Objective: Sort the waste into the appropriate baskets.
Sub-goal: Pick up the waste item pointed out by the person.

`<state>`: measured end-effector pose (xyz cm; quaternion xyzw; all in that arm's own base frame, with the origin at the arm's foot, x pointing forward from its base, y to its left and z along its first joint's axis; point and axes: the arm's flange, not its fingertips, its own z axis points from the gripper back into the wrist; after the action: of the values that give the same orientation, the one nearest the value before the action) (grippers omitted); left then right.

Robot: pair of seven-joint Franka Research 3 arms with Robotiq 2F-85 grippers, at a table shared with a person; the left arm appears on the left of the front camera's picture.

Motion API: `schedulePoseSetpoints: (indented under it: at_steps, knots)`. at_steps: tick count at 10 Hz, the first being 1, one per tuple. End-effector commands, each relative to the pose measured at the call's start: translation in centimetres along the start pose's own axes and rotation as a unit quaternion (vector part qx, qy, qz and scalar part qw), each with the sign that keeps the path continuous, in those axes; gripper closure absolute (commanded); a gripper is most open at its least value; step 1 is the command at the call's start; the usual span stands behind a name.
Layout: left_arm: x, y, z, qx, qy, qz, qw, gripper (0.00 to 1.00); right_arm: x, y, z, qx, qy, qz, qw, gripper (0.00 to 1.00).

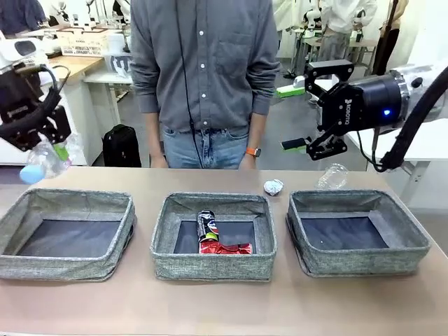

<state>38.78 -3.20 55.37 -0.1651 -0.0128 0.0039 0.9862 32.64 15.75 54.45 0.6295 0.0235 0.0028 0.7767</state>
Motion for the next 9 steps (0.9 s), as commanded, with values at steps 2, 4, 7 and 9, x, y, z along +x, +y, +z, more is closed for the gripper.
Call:
schedulePoseSetpoints:
  at_steps: [2,4,7,9]
  knots:
    - [2.3,1.2,0.7,-0.002,-0.003,0.000,1.000,1.00,0.1,0.2,-0.2,0.013,-0.002,0.001,1.000,0.00]
    - [2.3,1.2,0.7,-0.002,-0.003,0.000,1.000,1.00,0.1,0.2,-0.2,0.013,-0.002,0.001,1.000,0.00]
    - [0.7,-8.2,0.3,0.017,0.015,0.012,1.000,0.76,-2.6,6.9,4.8,-0.110,-0.107,0.086,0.984,0.00]
    - [-0.6,-17.4,1.7,0.047,0.015,0.005,0.999,0.76,-4.5,7.1,12.3,-0.177,-0.121,0.101,0.972,0.00]
